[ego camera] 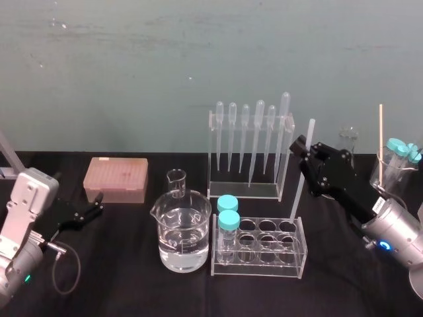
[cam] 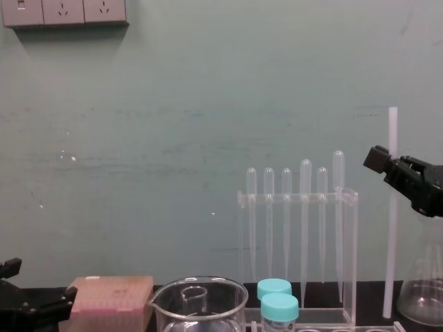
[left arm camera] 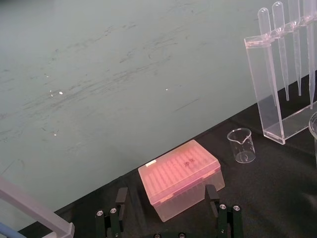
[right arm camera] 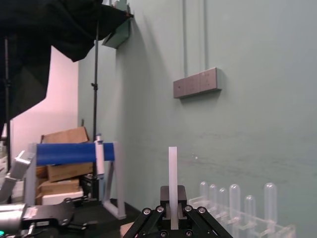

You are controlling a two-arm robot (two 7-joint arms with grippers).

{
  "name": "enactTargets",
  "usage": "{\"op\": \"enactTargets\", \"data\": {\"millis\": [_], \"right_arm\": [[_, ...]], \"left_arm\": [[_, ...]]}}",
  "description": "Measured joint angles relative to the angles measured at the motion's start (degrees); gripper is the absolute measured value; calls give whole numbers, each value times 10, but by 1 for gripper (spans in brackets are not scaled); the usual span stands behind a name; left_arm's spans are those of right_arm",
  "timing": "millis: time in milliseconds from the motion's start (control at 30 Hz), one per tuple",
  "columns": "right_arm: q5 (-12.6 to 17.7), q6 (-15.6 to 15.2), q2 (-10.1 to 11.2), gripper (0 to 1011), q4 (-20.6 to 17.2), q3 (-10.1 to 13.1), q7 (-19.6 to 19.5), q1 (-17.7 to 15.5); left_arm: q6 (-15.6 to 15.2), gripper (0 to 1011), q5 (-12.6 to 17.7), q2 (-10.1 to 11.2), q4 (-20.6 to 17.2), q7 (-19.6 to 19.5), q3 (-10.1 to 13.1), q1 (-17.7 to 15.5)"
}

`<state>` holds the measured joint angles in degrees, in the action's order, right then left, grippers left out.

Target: Pick up the stirring rod with one hand, then place it down.

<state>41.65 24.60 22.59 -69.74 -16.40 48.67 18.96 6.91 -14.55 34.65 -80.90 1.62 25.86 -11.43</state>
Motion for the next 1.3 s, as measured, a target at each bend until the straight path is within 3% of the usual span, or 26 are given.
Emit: {"op": "enactTargets", "data": {"millis": [267, 667, 1300], "right_arm": [[1, -36, 15, 66, -16, -13, 8, -8], [-2, -57, 24, 66, -17, -27, 4, -8], [-16, -82, 13, 66, 47, -59, 15, 27]], "left_arm": [[0, 1000, 0, 0, 0, 0, 0, 0], [0, 1000, 0, 0, 0, 0, 0, 0], [0, 1000, 0, 0, 0, 0, 0, 0]]}}
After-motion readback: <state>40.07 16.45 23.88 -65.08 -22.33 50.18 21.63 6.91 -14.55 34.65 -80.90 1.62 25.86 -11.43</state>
